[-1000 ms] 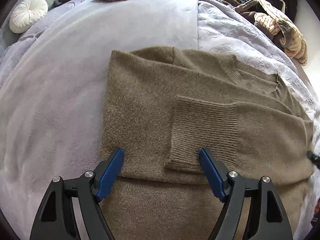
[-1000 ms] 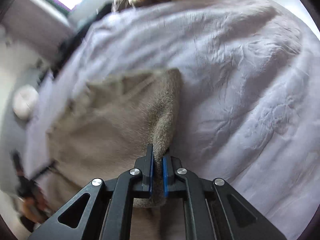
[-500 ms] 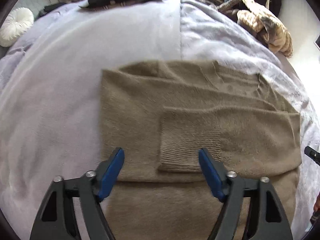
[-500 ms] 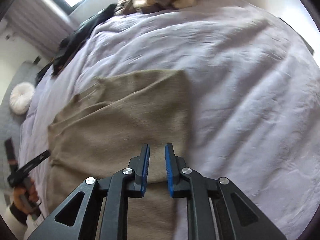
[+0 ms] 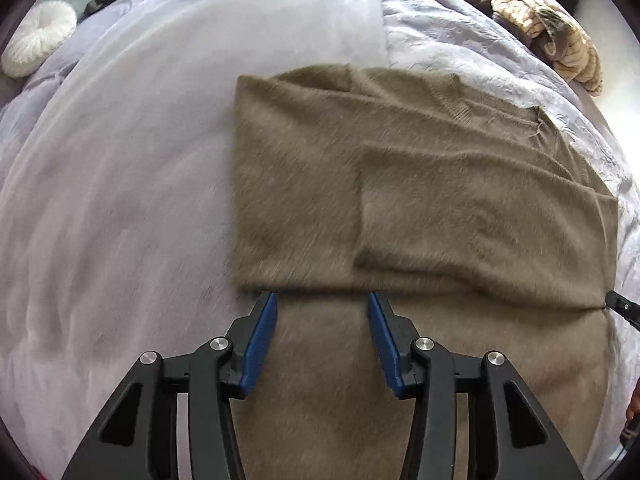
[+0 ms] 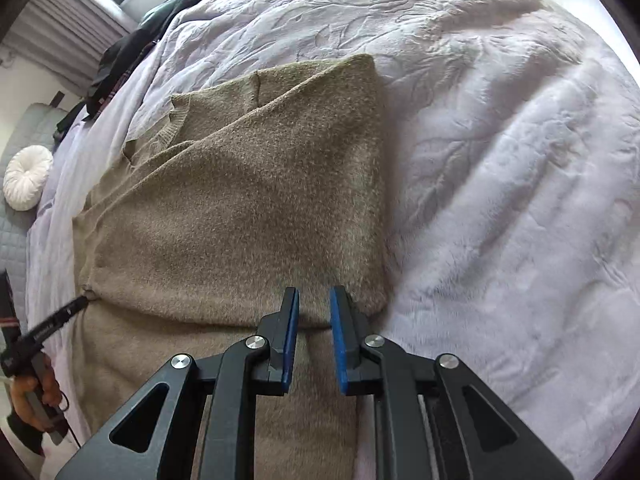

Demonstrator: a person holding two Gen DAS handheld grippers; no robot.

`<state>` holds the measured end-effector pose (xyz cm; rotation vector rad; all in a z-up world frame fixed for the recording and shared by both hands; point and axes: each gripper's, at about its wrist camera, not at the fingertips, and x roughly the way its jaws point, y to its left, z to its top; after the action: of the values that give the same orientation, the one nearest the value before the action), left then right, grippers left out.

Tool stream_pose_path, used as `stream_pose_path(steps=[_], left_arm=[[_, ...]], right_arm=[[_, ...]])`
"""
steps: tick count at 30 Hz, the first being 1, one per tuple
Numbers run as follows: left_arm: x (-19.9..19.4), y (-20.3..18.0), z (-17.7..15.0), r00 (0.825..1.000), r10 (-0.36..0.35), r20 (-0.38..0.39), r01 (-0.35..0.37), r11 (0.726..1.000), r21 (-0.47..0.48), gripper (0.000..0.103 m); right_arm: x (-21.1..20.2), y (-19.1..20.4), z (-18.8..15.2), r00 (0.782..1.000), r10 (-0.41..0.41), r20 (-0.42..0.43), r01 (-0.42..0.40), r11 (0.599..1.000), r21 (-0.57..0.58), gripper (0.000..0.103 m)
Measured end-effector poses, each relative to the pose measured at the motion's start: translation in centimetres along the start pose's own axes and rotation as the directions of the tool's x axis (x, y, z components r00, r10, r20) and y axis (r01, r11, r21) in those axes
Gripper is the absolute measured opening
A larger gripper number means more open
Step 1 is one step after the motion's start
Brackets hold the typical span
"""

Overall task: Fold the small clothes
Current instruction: 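Open the right tool and withdraw both tools above the folded sweater, then move both open tools down to the ribbed hem of the khaki sweater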

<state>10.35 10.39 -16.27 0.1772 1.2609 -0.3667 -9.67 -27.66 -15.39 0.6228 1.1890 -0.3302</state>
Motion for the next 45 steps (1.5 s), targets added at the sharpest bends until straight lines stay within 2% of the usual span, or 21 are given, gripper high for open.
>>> stream_pose_path(steps=[8, 11, 12, 13, 17, 18, 19, 20, 23, 30, 34, 37, 40, 43, 45], left_arm=[[-1.8, -0.1, -2.2, 0.999, 0.005, -0.047, -0.004, 1.000, 0.010, 0.049], [-2.4, -0.3, -3.2, 0.997, -0.007, -0.078, 0.008, 1.000, 0.009, 0.049], [-2.7, -0.4, -3.5, 0.996, -0.010, -0.085, 0.011, 1.000, 0.010, 0.049], [-3.0, -0.5, -3.8, 0.996, -0.011, -0.089, 0.012, 1.000, 0.012, 0.049], [-4.4, -0.8, -4.8, 0.994, -0.021, -0.108, 0.023, 1.000, 0.017, 0.050], [-4.7, -0.8, -5.1, 0.993, -0.024, -0.113, 0.026, 0.999, 0.018, 0.055], [-5.0, -0.9, -5.3, 0.993, -0.021, -0.115, 0.023, 0.999, 0.022, 0.084], [-5.3, -1.0, -5.4, 0.994, -0.011, -0.105, 0.013, 1.000, 0.026, 0.100], [-6.7, -1.4, -5.9, 0.998, 0.011, -0.057, -0.008, 0.998, 0.056, 0.101], [-7.7, -1.7, -7.3, 0.996, 0.019, -0.092, -0.012, 0.997, 0.077, 0.101], [-7.7, -2.8, -7.6, 0.993, 0.025, -0.115, -0.015, 0.996, 0.085, 0.101], [-7.9, -3.3, -8.0, 0.987, 0.018, -0.160, -0.006, 0.997, 0.074, 0.101], [-8.2, -3.4, -8.5, 0.985, 0.016, -0.173, -0.007, 0.999, 0.053, 0.101], [-7.9, -3.6, -9.2, 0.978, 0.040, -0.207, -0.031, 0.998, 0.048, 0.101], [-7.8, -3.5, -9.9, 0.972, 0.015, -0.236, -0.005, 0.999, 0.042, 0.101]], right_arm=[[-2.0, -0.6, -2.1, 0.999, -0.004, -0.048, 0.007, 0.998, 0.069, 0.021], [-2.9, -0.4, -3.2, 0.998, -0.003, -0.065, 0.008, 0.997, 0.082, 0.038], [-3.2, -0.3, -3.5, 0.998, -0.001, -0.067, 0.006, 0.996, 0.085, 0.047], [-3.5, 0.0, -3.7, 0.998, 0.003, -0.070, 0.003, 0.996, 0.086, 0.051], [-4.7, 1.0, -5.0, 0.996, 0.032, -0.083, -0.025, 0.996, 0.091, 0.052], [-4.9, 1.2, -5.3, 0.996, 0.038, -0.084, -0.030, 0.995, 0.092, 0.055], [-5.1, 1.6, -5.6, 0.995, 0.047, -0.088, -0.039, 0.995, 0.092, 0.059], [-5.2, 1.8, -5.7, 0.995, 0.051, -0.089, -0.043, 0.995, 0.090, 0.059], [-5.4, 2.6, -6.2, 0.993, 0.063, -0.100, -0.055, 0.995, 0.086, 0.060], [-6.4, 3.9, -7.1, 0.990, 0.113, -0.088, -0.107, 0.992, 0.070, 0.083], [-7.1, 4.6, -7.3, 0.992, 0.098, -0.079, -0.095, 0.995, 0.039, 0.084], [-7.3, 4.6, -7.5, 0.989, 0.105, -0.103, -0.101, 0.994, 0.043, 0.084], [-7.6, 4.5, -7.7, 0.986, 0.103, -0.129, -0.097, 0.994, 0.051, 0.084], [-7.7, 4.2, -8.2, 0.984, 0.098, -0.149, -0.090, 0.994, 0.061, 0.084], [-7.8, 3.8, -8.6, 0.982, 0.097, -0.163, -0.086, 0.994, 0.074, 0.084]])
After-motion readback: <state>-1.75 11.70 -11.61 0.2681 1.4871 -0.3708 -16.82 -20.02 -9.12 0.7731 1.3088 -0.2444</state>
